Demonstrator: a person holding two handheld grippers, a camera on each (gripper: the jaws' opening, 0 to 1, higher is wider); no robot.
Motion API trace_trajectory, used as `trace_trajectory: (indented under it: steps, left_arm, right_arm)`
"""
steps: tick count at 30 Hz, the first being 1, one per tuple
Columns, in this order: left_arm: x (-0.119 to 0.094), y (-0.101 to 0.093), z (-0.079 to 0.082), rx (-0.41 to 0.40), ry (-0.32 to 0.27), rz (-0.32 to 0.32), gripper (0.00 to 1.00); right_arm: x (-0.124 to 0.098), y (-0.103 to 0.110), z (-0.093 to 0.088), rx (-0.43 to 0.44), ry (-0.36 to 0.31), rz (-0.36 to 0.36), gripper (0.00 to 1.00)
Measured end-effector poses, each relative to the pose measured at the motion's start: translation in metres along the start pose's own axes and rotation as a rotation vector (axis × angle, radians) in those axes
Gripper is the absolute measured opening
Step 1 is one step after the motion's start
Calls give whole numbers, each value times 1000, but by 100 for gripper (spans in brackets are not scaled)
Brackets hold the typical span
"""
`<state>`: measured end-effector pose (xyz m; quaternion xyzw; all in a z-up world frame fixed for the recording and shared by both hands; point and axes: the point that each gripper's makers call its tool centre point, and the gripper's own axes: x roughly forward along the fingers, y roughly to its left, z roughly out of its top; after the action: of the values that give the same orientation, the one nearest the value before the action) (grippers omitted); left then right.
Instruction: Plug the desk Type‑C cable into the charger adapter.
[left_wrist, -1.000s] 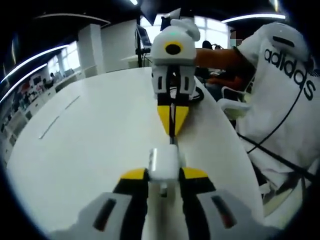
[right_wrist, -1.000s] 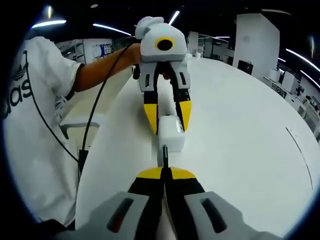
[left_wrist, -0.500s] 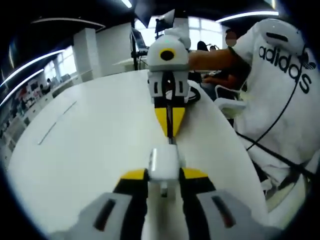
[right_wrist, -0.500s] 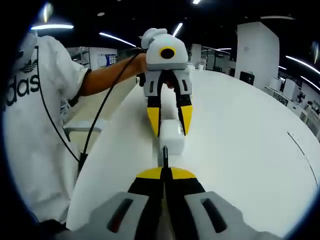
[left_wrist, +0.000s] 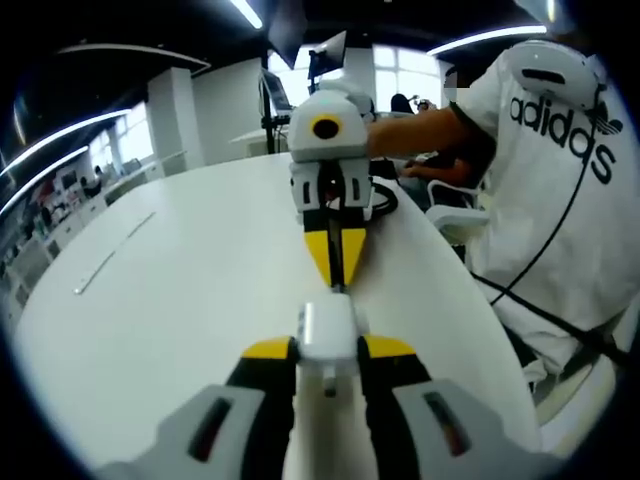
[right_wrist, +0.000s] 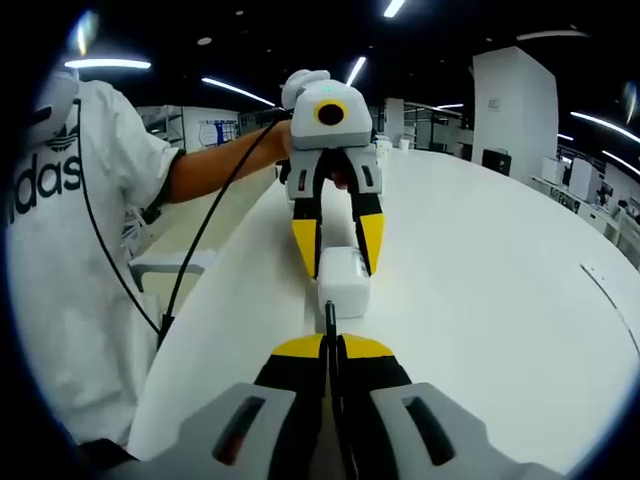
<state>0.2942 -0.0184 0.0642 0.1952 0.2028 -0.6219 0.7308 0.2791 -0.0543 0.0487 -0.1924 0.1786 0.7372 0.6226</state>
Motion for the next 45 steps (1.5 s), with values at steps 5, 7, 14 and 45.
trace_trajectory:
  steps: [5,7,14,45]
  left_arm:
    - [0,0,1,-8,-17,-1,24]
    - [0,0,1,-12,-18,1,24]
    - [1,1,2,-44,-38,14,23]
    - [3,-4,2,-63,-56,17,24]
  right_arm:
    - [2,0,0,16,12,3,3]
    - [2,0,0,23,16,3,3]
    - [2,-1,0,88,18,-12,1]
    - [13,-3,0,37,-4,-17,3]
